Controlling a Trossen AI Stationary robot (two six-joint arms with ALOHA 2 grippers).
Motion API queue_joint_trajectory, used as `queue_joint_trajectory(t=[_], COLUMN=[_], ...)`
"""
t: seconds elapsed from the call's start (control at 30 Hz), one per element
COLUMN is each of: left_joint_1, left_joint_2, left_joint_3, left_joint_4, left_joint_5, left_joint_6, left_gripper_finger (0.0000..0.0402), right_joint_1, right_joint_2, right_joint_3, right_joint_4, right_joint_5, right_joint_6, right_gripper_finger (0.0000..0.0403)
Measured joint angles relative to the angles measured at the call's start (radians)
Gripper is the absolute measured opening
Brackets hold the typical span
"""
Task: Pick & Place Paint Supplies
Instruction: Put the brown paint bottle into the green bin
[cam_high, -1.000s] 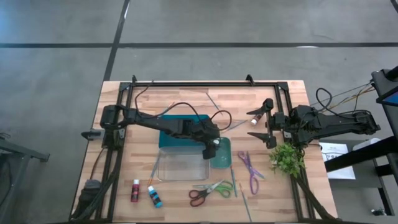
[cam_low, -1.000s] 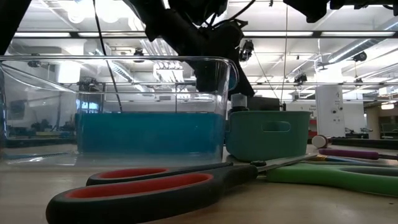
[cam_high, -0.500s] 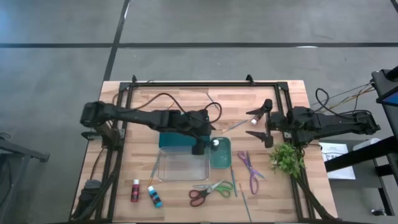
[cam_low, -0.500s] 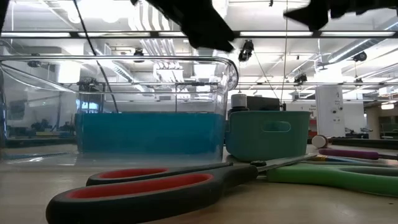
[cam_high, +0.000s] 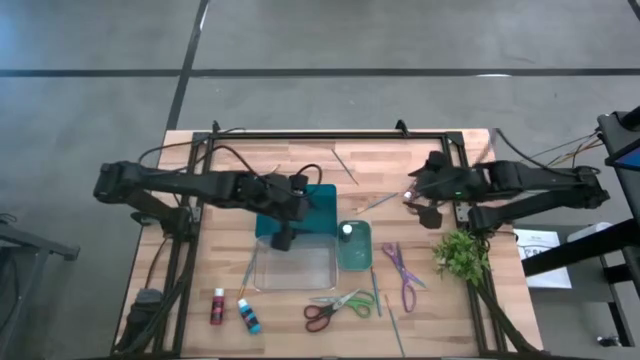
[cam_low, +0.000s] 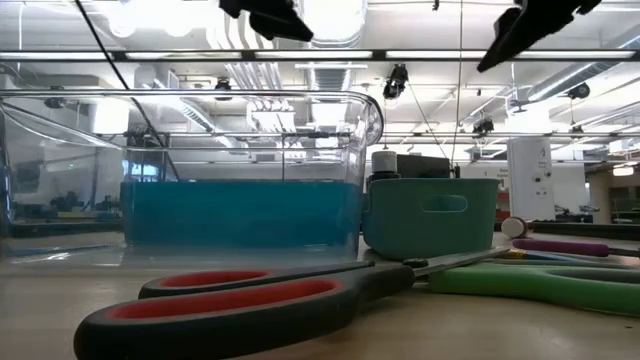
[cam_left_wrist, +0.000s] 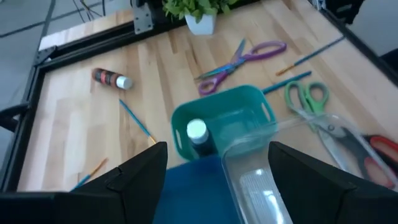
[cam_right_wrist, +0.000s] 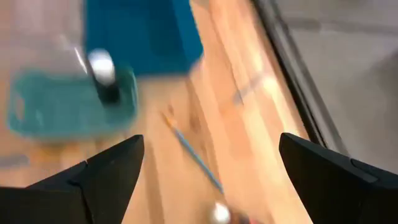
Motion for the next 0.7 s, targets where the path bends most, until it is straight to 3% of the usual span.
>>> queue_joint_trajectory(t=[0.17, 0.3, 0.7], left_joint_1=[0.0, -0.002, -0.06], left_joint_2=[-0.033, -0.038, -0.04], left_joint_3=[-0.039, -0.04, -0.042], left_joint_4=[0.016, 0.014, -0.02], left_joint_5=[-0.011, -0.012, -0.012], left_joint_6=[0.059, 0.089, 0.119], left_gripper_finger=[0.0288, 0.0288, 0.0288], right_joint_1=[-0.002, -0.003, -0.001], right_joint_2=[0.2, 0.332, 0.566], right_joint_3=[0.128, 0.153, -0.013], right_joint_4=[-0.229, -0.283, -0.215], right_joint_5=[0.048, 0.049, 0.042], right_joint_6=[-0.046, -0.15, -0.356], right_gripper_finger=[0.037, 0.037, 0.037])
